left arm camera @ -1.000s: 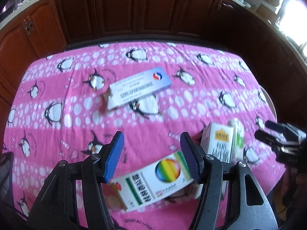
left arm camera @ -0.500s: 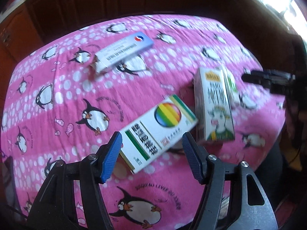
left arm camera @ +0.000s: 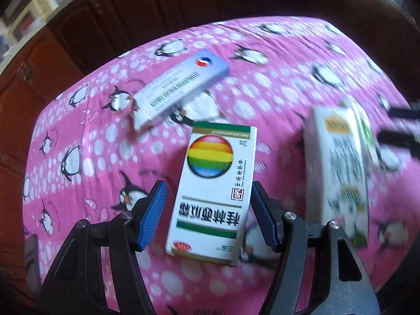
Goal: Collect trash
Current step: 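Grasp the rainbow-logo medicine box with the left tool while the right tool grasps the green-striped tissue pack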
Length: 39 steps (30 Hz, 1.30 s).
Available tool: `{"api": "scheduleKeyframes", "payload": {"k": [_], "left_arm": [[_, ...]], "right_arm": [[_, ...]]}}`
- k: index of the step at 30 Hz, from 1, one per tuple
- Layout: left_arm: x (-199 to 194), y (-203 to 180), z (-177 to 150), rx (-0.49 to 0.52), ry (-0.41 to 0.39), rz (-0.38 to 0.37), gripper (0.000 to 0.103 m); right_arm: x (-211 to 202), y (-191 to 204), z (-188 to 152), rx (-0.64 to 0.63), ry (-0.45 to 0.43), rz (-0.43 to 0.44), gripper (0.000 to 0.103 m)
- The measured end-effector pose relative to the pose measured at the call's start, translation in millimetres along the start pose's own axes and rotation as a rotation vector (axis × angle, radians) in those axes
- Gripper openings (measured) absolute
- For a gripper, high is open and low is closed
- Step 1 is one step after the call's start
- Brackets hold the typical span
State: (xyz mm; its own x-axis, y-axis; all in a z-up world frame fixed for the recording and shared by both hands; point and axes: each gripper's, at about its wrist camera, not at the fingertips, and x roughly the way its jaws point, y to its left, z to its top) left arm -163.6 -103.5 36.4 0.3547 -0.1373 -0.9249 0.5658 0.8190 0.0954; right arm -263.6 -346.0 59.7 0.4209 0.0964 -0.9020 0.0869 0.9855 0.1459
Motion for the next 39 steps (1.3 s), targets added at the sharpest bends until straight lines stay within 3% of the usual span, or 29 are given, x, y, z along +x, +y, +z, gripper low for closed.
{"api": "scheduleKeyframes", "payload": {"k": [5, 20, 22, 25, 28, 33, 34, 35, 39], "left_arm": [[-4, 17, 6, -0.086, -0.004, -0.047, 0.064], [-15, 34, 1, -0.160, -0.006, -0.115, 0.064], [-14, 33, 2, -0.162, -0.003, -0.120, 0.064], [-7, 31, 3, -0.154, 0.009, -0.114, 0.064], [2, 28, 6, -0.160, 0.026, -0.110, 0.064], [14, 23, 8, -0.153, 0.049, -0.094, 0.064], [16, 24, 7, -0.163, 0.051, -0.096, 0.060], [15, 25, 7, -0.172, 0.048, -0.105, 0.050], [-1, 28, 8, -0.168, 0.006, -0.121, 0.049]], "right_arm": [[15, 6, 1, -0.032, 0.030, -0.037, 0.078], [46, 25, 18, 0.004, 0.068, 0.046, 0.078], [47, 24, 19, 0.024, 0.048, 0.090, 0.057], [43, 23, 20, 0.009, 0.033, 0.110, 0.036], [34, 21, 19, -0.023, 0.014, 0.101, 0.025], [23, 7, 14, -0.023, -0.002, 0.104, 0.019], [22, 5, 13, -0.018, -0.007, 0.111, 0.019], [19, 2, 12, -0.009, -0.013, 0.125, 0.018], [0, -4, 8, -0.006, -0.049, 0.160, 0.018]]}}
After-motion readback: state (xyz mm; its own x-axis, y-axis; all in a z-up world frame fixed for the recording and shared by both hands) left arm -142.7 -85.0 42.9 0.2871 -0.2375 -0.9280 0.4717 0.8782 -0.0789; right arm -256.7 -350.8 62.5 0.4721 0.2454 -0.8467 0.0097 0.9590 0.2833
